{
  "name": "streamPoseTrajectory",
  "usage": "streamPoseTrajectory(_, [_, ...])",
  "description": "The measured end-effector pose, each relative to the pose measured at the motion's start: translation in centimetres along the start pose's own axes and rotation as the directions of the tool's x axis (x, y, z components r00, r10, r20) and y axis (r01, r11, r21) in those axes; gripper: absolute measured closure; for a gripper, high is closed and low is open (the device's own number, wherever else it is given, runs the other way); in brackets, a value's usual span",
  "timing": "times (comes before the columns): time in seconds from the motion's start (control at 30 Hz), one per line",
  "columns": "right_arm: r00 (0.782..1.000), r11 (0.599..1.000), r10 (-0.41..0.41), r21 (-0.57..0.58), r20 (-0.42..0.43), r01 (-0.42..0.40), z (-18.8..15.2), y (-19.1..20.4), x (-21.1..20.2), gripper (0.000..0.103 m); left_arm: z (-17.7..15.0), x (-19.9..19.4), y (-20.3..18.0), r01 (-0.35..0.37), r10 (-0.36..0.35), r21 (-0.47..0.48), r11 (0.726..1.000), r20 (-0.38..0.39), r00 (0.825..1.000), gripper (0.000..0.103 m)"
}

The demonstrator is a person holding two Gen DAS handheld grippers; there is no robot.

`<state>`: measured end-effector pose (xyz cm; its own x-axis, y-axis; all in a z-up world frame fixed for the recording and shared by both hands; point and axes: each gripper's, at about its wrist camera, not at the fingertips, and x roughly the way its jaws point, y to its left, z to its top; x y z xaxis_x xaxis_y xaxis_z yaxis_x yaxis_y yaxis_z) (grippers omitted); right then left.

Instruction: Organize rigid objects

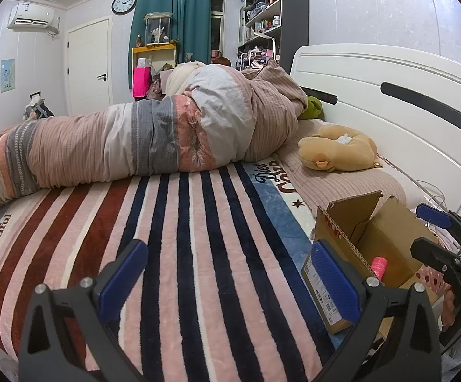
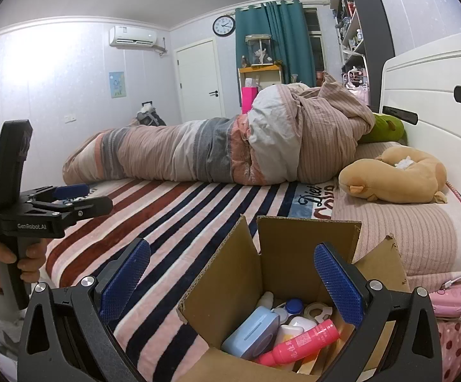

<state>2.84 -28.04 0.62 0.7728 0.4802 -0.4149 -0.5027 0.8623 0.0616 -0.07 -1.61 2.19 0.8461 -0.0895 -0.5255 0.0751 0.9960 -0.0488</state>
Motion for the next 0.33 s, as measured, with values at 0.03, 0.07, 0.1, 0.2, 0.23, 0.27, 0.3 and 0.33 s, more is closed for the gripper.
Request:
streamPoseTrajectory(0.03, [1.000,1.000,0.000,-0.001,0.000,0.000,-0.01,0.09,0.03,0.000,-0.03,0.00,0.04,0.000,0.000,0.001,1.000,0.001,1.000,0.001])
streamPoseTrajectory(0.07, [1.000,1.000,0.001,0.000,0.000,-0.001,0.00,0.03,0.01,0.000,-0.05,0.02,0.10,0.001,-0.001,0.001,1.000,0.001,1.000,0.001])
streamPoseTrajectory(0.1, [1.000,1.000,0.000,0.001,0.000,0.000,0.01,0.02,0.00,0.000,0.03,0.01,0.04,0.002,-0.002,0.000,1.000,-0.001,1.000,0.001])
streamPoseTrajectory(0.2, [1.000,1.000,0.001,0.001,0.000,-0.001,0.02,-0.02,-0.01,0.000,0.05,0.02,0.07,0.002,-0.002,0.000,1.000,-0.001,1.000,0.001])
streamPoseTrajectory(0.23, [1.000,1.000,0.002,0.002,0.000,-0.002,0.02,0.06,0.01,0.000,-0.02,0.03,0.13,0.002,-0.002,0.000,1.000,0.000,1.000,0.001])
streamPoseTrajectory(0.27, [1.000,1.000,0.002,0.002,0.000,-0.002,0.03,0.02,0.00,0.000,0.07,0.02,0.12,0.003,-0.003,0.003,1.000,0.001,1.000,0.001])
streamPoseTrajectory(0.3, [1.000,1.000,0.002,0.001,0.001,-0.002,0.03,0.00,0.00,0.000,0.07,0.03,0.11,0.001,-0.001,0.003,1.000,0.000,1.000,0.001])
streamPoseTrajectory(0.33, [1.000,1.000,0.001,0.002,0.000,-0.001,0.04,0.04,0.01,0.000,0.05,0.06,0.18,-0.003,0.003,0.003,1.000,-0.001,1.000,0.001])
